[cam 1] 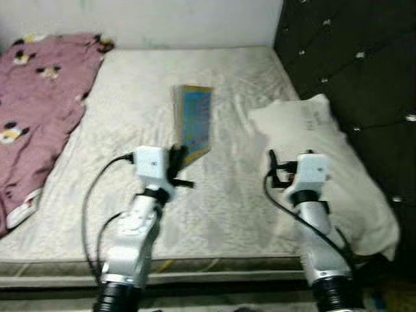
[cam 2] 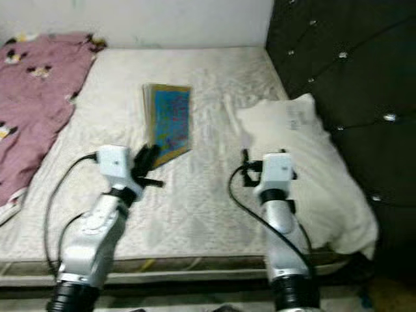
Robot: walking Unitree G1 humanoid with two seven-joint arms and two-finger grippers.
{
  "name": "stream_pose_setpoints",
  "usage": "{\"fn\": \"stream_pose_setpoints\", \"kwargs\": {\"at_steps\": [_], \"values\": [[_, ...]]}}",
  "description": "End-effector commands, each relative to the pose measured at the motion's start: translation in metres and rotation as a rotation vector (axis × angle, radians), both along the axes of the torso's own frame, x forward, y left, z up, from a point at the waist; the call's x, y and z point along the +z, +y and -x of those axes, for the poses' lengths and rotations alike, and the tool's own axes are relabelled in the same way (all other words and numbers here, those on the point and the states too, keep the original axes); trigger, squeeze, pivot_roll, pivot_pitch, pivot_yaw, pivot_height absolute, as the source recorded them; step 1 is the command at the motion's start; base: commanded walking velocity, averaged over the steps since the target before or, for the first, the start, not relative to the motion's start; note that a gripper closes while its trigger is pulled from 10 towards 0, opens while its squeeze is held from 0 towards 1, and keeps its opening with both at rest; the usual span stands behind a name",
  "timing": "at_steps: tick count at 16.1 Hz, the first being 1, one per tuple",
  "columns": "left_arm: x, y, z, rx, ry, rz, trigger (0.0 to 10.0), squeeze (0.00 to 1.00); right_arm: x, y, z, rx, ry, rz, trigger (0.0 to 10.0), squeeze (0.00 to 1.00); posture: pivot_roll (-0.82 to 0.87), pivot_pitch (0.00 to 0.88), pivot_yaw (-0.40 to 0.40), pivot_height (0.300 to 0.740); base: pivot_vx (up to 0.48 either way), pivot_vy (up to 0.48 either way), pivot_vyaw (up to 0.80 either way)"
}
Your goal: Clean up the room
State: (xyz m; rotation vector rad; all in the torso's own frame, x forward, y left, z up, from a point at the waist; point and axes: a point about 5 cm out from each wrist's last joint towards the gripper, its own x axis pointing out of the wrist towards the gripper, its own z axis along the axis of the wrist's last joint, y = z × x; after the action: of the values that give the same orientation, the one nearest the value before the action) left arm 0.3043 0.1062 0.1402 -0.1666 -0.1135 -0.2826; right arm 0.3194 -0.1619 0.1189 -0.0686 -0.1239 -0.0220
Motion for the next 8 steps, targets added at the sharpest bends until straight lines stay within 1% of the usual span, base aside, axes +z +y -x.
{"fn": "stream_pose_setpoints", "kwargs": {"at_steps": [1, 2, 5, 8], "values": [[0.0109, -0.0077, 0.0002, -0.015, -0.056, 0.007, 10.0, 0.0, -0.0019, -0.0067, 0.0, -0.022, 0.008, 0.006, 10.0, 0.0, -0.11, 0.088, 0.032, 0.74, 0.0, 0.0, 0.0], [0.0119, -0.0081, 0.0007, -0.009, -0.062, 0.027, 10.0, 0.0, -0.0018, -0.0067, 0.0, -0.02, 0.008, 0.007, 10.0, 0.0, -0.11, 0.088, 0.032, 0.74, 0.0, 0.0, 0.0], [0.0067, -0.0024, -0.0001, 0.031, -0.062, -0.006, 10.0, 0.0, -0.0027, -0.0062, 0.0, -0.016, 0.01, 0.006, 10.0, 0.0, -0.11, 0.079, 0.033, 0.74, 0.0, 0.0, 0.0], [0.0049, -0.0009, -0.0012, 0.054, -0.056, -0.009, 10.0, 0.0, -0.0032, -0.0054, -0.0003, -0.01, 0.011, 0.003, 10.0, 0.0, -0.11, 0.078, 0.032, 0.74, 0.0, 0.0, 0.0]]}}
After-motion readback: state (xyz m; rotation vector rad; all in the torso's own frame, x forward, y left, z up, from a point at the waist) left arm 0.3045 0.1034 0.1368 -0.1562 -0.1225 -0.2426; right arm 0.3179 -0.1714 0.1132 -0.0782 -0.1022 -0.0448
